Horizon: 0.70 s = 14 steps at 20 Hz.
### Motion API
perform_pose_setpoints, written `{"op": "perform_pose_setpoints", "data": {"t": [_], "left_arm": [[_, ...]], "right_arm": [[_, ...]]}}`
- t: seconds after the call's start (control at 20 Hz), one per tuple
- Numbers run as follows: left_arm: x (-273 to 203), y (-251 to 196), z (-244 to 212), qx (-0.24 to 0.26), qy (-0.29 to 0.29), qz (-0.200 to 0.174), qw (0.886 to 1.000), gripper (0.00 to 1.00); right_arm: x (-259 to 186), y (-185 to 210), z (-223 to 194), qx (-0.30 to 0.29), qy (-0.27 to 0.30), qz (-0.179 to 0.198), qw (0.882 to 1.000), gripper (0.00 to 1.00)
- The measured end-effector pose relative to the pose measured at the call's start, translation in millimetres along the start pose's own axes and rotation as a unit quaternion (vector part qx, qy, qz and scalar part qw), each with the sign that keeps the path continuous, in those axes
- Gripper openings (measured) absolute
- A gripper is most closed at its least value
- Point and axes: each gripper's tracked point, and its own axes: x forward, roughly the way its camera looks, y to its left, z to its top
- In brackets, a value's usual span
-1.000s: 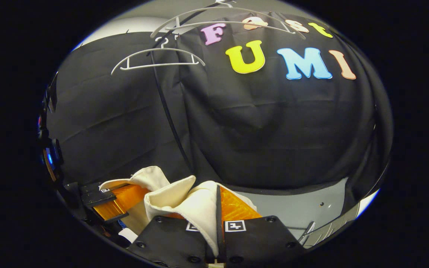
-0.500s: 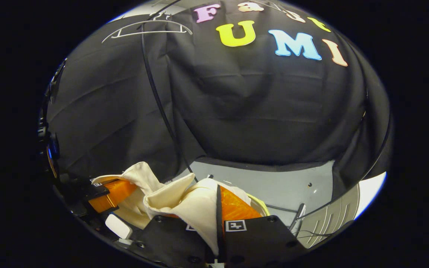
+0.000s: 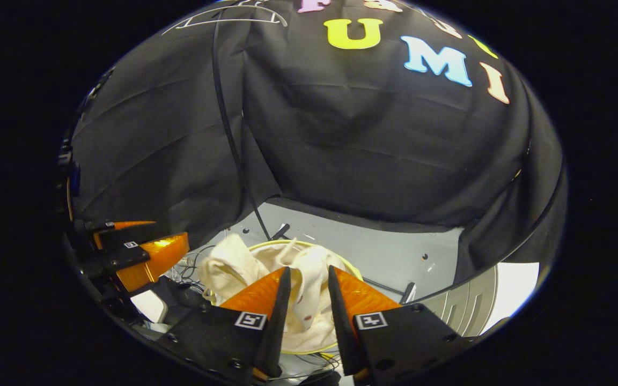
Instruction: Grasp the clothes on the hanger with both hands and then place them into the laundry hamper below.
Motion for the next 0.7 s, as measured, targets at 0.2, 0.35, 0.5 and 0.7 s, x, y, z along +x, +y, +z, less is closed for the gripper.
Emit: {"op": "perform_pose_setpoints", "data": {"t": [0.2,0.35,0.5,0.7], "left_arm": [[-7,2,-2,0.007,0.005,0.008,1.0,0.92],[-20,3,17,0.014,-0.01,0.016,1.0,0.92],[-54,-3,62,0.014,-0.053,0.017,0.998,0.93],[-98,-18,143,0.02,-0.136,0.009,0.99,0.92]], "right_arm": [[-9,-8,-3,-0.002,0.005,-0.005,1.0,0.87],[-22,-18,12,0.007,-0.018,-0.01,1.0,1.0],[-48,-39,48,0.014,-0.068,-0.025,0.997,1.0],[-96,-75,108,0.033,-0.148,-0.049,0.987,0.97]]}}
